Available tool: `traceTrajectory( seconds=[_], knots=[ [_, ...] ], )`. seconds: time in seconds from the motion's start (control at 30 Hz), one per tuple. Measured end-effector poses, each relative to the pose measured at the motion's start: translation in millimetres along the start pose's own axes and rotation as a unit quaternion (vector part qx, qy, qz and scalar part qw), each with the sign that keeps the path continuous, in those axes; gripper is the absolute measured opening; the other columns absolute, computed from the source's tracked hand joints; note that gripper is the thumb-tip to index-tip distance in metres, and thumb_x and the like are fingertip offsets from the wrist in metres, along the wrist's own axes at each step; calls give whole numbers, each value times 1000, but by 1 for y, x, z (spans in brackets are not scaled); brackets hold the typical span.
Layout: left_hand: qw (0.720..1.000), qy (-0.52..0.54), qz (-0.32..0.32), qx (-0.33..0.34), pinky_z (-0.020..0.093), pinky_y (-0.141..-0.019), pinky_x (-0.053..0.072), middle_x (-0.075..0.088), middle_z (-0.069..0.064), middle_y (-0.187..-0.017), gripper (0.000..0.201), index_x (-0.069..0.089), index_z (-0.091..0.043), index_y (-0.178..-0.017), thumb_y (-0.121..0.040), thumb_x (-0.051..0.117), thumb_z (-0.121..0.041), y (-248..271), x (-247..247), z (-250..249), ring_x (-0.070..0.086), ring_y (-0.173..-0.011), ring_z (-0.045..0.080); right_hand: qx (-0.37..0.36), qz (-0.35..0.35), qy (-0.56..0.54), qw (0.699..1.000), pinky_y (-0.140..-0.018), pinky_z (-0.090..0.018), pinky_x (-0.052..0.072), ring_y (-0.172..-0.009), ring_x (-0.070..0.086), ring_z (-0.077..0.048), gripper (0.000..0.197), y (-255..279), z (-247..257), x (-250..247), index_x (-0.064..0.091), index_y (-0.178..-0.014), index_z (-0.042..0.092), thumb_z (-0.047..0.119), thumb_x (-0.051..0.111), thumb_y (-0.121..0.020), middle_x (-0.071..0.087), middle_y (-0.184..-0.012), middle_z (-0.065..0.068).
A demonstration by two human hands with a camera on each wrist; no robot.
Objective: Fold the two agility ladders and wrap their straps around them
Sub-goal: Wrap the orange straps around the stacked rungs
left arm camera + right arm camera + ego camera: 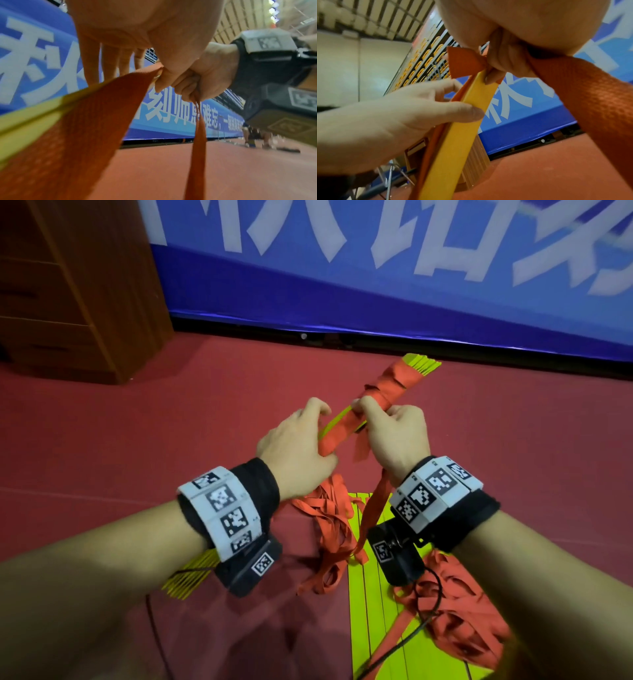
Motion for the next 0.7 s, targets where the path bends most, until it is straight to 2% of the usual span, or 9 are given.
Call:
traceTrajectory(
  seconds=[0.1, 0.17, 0.23, 0.33, 0.43, 0.5, 0.57, 0.63, 0.7],
  knots=[
    [978, 194, 68, -21, 34, -85, 55, 69, -13, -109, 64, 54, -33, -124, -69, 76, -57, -4, 12, 8, 69, -93, 9, -8, -5, -40, 999, -57, -47, 48, -52, 54, -32, 48, -2, 2, -7, 73, -72, -3, 45, 69, -77, 64, -66, -32],
    [960, 268, 73, -24, 29, -86, 51, 72, -13, -99, 54, 66, -33, -111, -71, 73, -68, -9, 11, 16, 67, -92, 2, 2, 9, -75, 997, -50, -33, 40, -47, 49, -22, 41, -4, 0, -12, 69, -59, 5, 37, 71, -85, 56, -51, -22],
    [940, 327, 80, -48, 35, -80, 47, 72, -7, -83, 41, 75, -24, -97, -83, 68, -62, -14, 6, 24, 65, -77, 12, 7, 35, -101, 994, -47, -27, 38, -40, 46, -22, 40, -3, 1, -11, 67, -58, 6, 30, 70, -90, 51, -44, -10],
    [885, 425, 159, -105, 33, -63, 53, 71, 15, -80, 42, 74, -3, -103, -98, 60, -43, -7, 15, 20, 64, -62, 24, -4, 54, -144, 988, -53, -38, 36, -50, 41, -26, 45, -2, 5, -4, 70, -75, -7, 37, 72, -81, 46, -54, -14],
    [846, 466, 235, -111, 30, -52, 56, 74, 13, -77, 36, 69, -8, -106, -101, 52, -40, 7, 25, 5, 70, -58, 23, -26, 62, -159, 985, -54, -38, 34, -57, 39, -26, 59, 1, 13, -1, 68, -84, -11, 47, 73, -71, 46, -66, -16],
    [831, 493, 236, -100, 32, -52, 56, 69, 14, -75, 39, 66, -8, -112, -94, 58, -42, 9, 27, 3, 66, -54, 23, -34, 84, -165, 982, -49, -29, 33, -51, 40, -21, 49, 1, 14, 2, 69, -90, -7, 41, 74, -80, 47, -69, -17],
    [838, 498, 207, -88, 32, -52, 55, 63, 15, -73, 53, 62, -2, -119, -87, 63, -44, 5, 29, 8, 62, -52, 22, -31, 98, -152, 983, -46, -23, 34, -45, 41, -18, 50, -2, 10, 4, 68, -92, -11, 38, 73, -86, 47, -66, -16],
    [863, 472, 166, -67, 33, -57, 52, 62, 15, -77, 64, 60, 2, -123, -86, 67, -49, -2, 28, 15, 60, -55, 22, -31, 103, -137, 985, -48, -26, 37, -49, 44, -21, 61, -6, 5, 5, 65, -90, -14, 46, 73, -78, 50, -65, -15],
    [899, 417, 127, -38, 39, -68, 47, 61, 16, -84, 76, 61, 2, -118, -82, 71, -65, -8, 22, 20, 58, -69, 23, -38, 110, -115, 987, -46, -24, 38, -50, 45, -21, 62, -6, 2, 3, 63, -88, -16, 45, 73, -84, 52, -66, -17]
  ],
)
Point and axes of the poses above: each hand's wrist, its own y-axis away from the middle knuckle, its own x-axis out of the palm, z = x × y, the point moved 10 cm from there along -y, towards the middle knuckle
